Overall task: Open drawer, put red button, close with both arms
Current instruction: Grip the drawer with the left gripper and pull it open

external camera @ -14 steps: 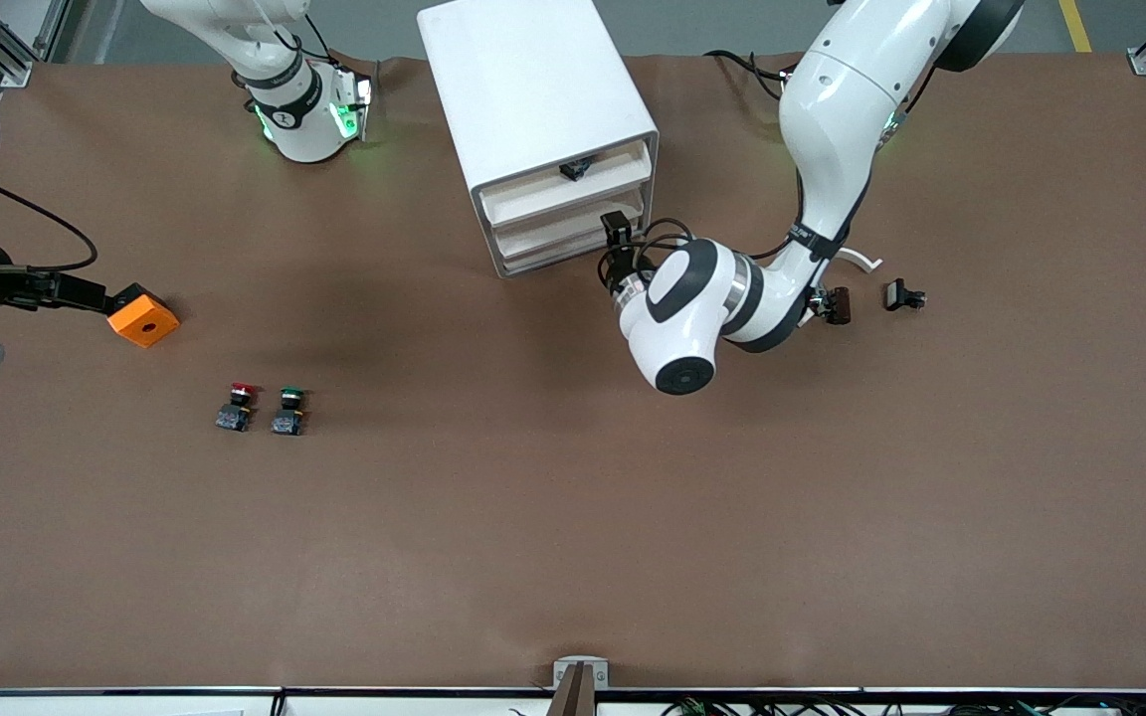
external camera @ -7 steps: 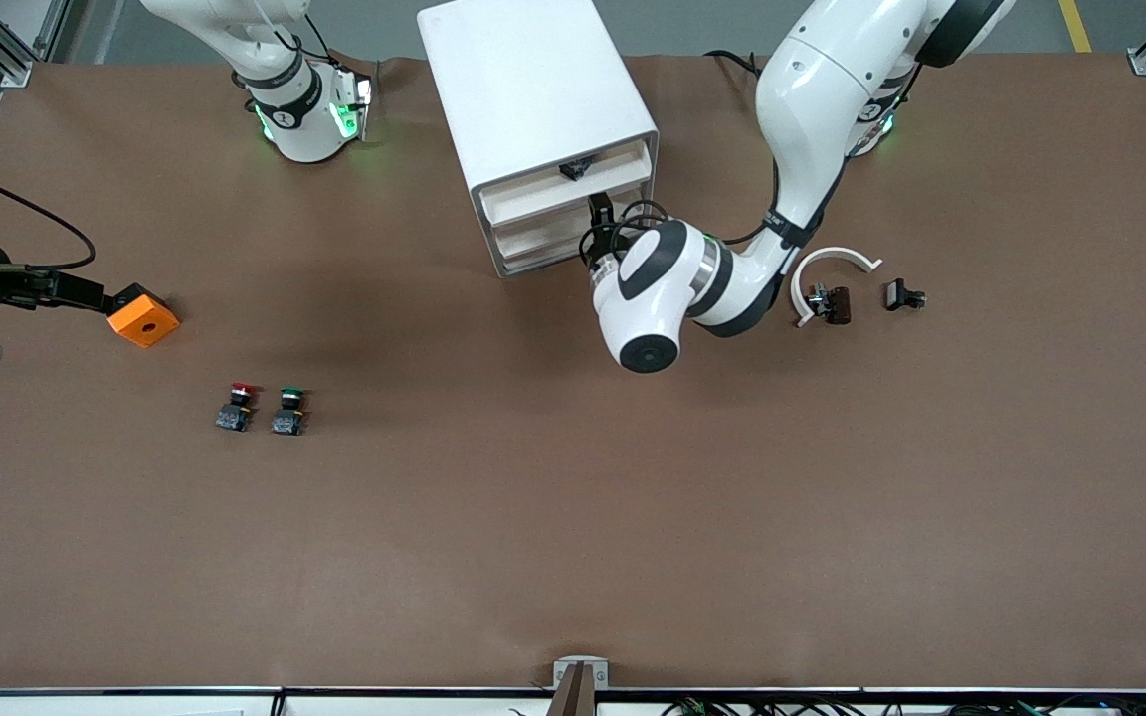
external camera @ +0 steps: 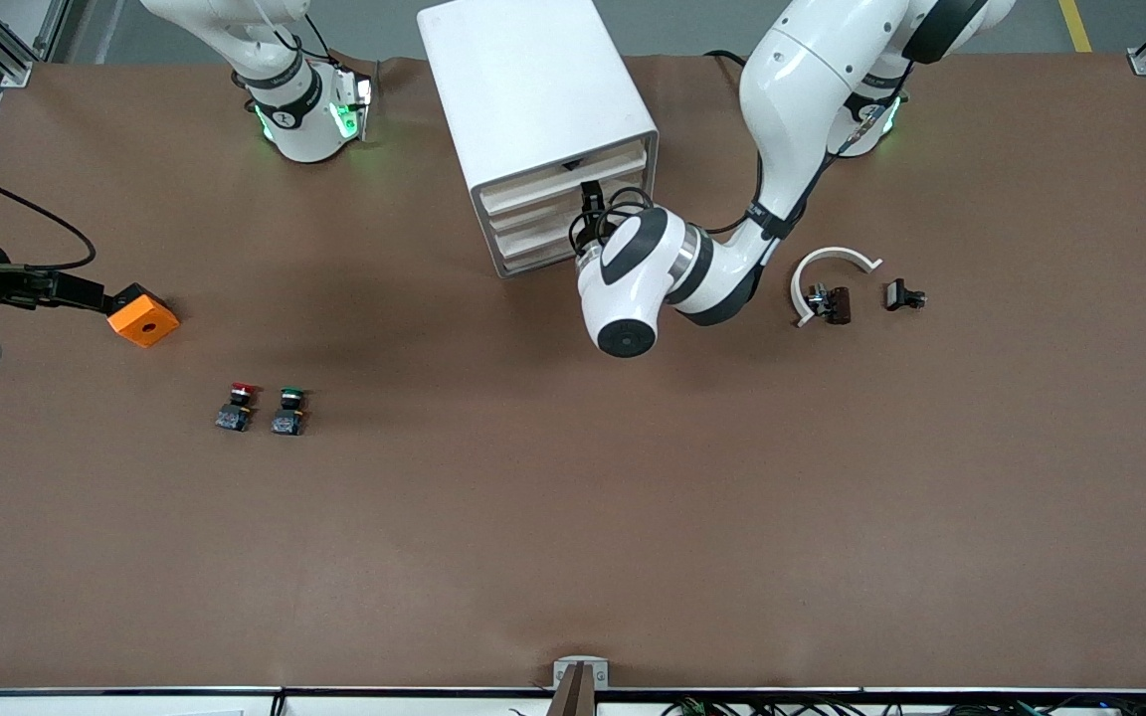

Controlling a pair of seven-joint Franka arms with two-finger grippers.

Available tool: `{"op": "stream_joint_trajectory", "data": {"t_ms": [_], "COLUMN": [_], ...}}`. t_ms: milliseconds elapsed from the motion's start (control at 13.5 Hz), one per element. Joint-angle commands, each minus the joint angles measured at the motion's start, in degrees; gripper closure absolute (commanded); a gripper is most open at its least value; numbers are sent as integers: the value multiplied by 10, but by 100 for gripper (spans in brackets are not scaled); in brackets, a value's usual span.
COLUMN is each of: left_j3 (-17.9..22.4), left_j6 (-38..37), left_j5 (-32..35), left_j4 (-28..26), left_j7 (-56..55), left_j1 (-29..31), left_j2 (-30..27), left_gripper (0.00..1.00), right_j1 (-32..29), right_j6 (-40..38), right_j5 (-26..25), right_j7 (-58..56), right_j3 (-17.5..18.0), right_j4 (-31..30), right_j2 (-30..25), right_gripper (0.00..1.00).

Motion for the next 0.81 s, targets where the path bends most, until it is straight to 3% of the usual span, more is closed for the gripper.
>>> {"op": "stream_joint_trajectory", "data": {"t_ms": [0,222,591,739], "left_j3": [2,2,3,3], "left_j6": [11,18,53,54], "left_j5": [-14,-23,-27,-29], "left_j4": [-5,-7,-14,-12], "left_j7": [-13,-14,-13,-13], "left_j1": [-19,-19,-19,-15], "left_j2": [0,2,18,17], "left_gripper": [29,84,84,100], "right_j1": [-9,-9,-9,-3], "right_j6": [-10,-9,-9,-9], "right_j5": [2,2,2,2], "right_j7": [3,2,1,9], "right_j3": [6,6,6,6], "right_j4": [10,10,10,10], "right_j2": [3,3,4,4], "right_gripper": [0,0,0,0]}}
